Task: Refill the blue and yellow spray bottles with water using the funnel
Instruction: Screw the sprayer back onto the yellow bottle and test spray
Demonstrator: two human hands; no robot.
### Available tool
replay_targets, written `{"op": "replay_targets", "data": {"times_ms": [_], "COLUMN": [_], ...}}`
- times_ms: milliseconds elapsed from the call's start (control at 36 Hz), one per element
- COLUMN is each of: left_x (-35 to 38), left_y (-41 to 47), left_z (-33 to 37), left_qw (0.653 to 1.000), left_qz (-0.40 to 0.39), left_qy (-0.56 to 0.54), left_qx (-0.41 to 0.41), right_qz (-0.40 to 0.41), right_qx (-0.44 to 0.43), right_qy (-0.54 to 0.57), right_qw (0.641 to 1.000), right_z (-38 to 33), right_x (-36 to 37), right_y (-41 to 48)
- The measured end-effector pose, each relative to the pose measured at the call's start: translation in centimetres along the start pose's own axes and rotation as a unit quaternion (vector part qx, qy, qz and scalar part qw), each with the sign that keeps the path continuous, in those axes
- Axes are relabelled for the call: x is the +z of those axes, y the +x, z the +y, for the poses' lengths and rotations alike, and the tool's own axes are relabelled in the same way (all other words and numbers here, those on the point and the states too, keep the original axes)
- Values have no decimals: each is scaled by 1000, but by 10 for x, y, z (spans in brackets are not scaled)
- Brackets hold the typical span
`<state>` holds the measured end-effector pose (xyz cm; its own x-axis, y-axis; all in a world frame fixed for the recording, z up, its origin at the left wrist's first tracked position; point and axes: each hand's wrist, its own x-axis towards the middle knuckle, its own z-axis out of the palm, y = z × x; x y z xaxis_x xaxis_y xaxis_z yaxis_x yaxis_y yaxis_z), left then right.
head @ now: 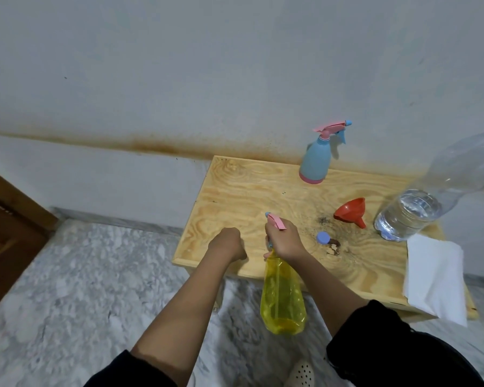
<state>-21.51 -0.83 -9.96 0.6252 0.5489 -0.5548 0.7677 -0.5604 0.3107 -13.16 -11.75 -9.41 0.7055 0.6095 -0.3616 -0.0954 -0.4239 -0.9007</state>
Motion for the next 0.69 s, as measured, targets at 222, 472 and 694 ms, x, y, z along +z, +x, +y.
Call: {"op": "replay_targets", "data": {"times_ms": [222,472,694], "left_x": [-2,-1,1], "left_y": [2,3,3], "left_z": [-4,-12,-18], "left_qw": [1000,1000,1000], "left_qz": [-5,3,6], "left_qy": [-8,-19,-15], "left_qx": [-3,-6,-12], "right_qz": [0,9,14], "right_qx": [6,23,36], "right_qy": [5,-34,-11], "right_qw": [1000,999,999], "right_z": [-1,-1,0], "right_x": [1,5,9], "right_y": [0,4,7]}}
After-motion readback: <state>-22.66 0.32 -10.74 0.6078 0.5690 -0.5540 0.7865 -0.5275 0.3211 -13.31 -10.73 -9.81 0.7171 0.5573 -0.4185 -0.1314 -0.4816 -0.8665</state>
